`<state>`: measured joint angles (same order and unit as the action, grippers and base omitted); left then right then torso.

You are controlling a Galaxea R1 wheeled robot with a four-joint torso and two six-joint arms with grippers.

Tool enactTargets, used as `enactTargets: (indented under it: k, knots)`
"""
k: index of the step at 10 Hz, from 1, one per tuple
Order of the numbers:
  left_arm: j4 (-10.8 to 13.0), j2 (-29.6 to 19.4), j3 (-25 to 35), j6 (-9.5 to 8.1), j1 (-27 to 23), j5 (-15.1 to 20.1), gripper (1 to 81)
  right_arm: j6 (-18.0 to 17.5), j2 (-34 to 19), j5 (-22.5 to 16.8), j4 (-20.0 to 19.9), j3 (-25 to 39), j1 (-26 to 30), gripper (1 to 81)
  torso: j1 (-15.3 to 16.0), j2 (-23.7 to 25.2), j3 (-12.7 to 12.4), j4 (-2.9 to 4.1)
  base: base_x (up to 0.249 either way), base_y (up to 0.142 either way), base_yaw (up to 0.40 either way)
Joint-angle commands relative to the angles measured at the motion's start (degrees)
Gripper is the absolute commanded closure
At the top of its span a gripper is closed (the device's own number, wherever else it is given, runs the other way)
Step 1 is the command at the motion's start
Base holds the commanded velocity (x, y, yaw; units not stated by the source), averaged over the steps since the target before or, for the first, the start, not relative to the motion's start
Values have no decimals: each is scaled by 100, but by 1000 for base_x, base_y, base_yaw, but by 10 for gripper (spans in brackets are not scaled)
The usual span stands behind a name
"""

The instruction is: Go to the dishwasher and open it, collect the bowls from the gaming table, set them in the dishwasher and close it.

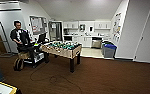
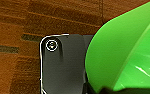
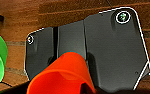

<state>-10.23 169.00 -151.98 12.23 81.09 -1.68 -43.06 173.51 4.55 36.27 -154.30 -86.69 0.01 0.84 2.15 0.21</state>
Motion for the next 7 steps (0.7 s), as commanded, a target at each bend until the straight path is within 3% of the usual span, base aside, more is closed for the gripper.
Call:
enactTargets:
  k: [1,5,6,7]
  knots:
    - [-6,-32,10,25,-370,274,811,25,2,-191,82,5,305,811,0,0,0,0,0,0,-386]
    - [-23,-41,10,17,-370,273,811,25,2,-191,100,-3,305,811,2,0,0,0,0,0,-382]
    - [-23,-50,10,17,-370,274,811,25,2,-191,100,-3,313,811,5,0,0,0,65,-202,0]
    - [-23,-59,10,17,-370,265,811,25,2,-191,100,5,305,811,2,0,0,0,0,0,0]
